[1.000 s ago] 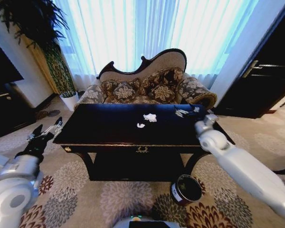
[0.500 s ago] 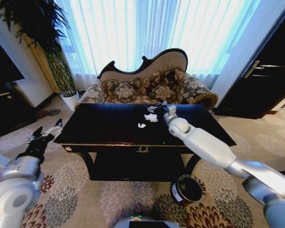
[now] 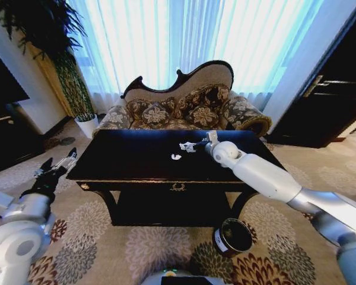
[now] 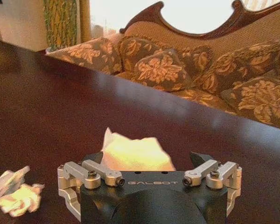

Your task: Move to the front of the table and place the trash on the table into the trash bin.

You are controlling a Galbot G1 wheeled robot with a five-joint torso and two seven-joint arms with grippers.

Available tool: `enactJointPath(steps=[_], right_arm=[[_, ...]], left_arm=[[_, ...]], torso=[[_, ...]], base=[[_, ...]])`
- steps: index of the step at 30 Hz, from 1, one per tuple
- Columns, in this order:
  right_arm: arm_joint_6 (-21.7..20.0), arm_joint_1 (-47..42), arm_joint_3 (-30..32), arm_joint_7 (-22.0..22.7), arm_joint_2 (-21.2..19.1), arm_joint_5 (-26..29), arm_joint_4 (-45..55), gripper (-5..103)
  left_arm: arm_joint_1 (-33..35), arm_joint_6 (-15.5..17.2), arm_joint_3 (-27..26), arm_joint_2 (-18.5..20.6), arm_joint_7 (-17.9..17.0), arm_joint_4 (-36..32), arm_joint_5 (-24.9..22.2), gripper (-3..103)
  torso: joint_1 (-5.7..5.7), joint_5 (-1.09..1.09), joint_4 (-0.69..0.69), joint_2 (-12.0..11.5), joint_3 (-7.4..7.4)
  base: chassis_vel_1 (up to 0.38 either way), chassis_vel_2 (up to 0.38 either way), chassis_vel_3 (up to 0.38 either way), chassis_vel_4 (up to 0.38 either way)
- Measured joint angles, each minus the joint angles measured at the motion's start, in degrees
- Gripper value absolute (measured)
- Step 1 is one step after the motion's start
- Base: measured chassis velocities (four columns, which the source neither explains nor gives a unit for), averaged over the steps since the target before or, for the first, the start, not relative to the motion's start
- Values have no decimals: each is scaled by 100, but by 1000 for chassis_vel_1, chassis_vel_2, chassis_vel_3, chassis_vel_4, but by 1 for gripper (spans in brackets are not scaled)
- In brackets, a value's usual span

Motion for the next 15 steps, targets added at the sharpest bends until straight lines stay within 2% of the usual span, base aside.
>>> enactJointPath(steps=[9,10,11,13,14,15], right_arm=[[-37,-1,-210,10,54,-197,-8,102],[-28,-5,-212,10,50,-204,-8,97],[-19,-6,-212,9,38,-202,-2,97],[5,-5,-211,2,3,-180,17,87],[5,-5,-211,2,3,-180,17,87],[17,-3,-204,-5,-13,-164,23,82]], left_arm=[[34,-11,-64,5,7,-46,-30,100],[40,-14,-73,5,9,-54,-31,100],[46,-16,-87,9,9,-60,-34,100],[51,-18,-113,18,9,-71,-38,100],[51,-18,-113,18,9,-71,-38,100],[51,-18,-116,21,10,-78,-38,100]], torso=[[0,0,0,0,0],[0,0,0,0,0],[0,0,0,0,0],[0,0,0,0,-1],[0,0,0,0,-1],[0,0,0,0,-1]], base=[[0,0,0,0],[0,0,0,0],[0,0,0,0],[0,0,0,0],[0,0,0,0],[0,0,0,0]])
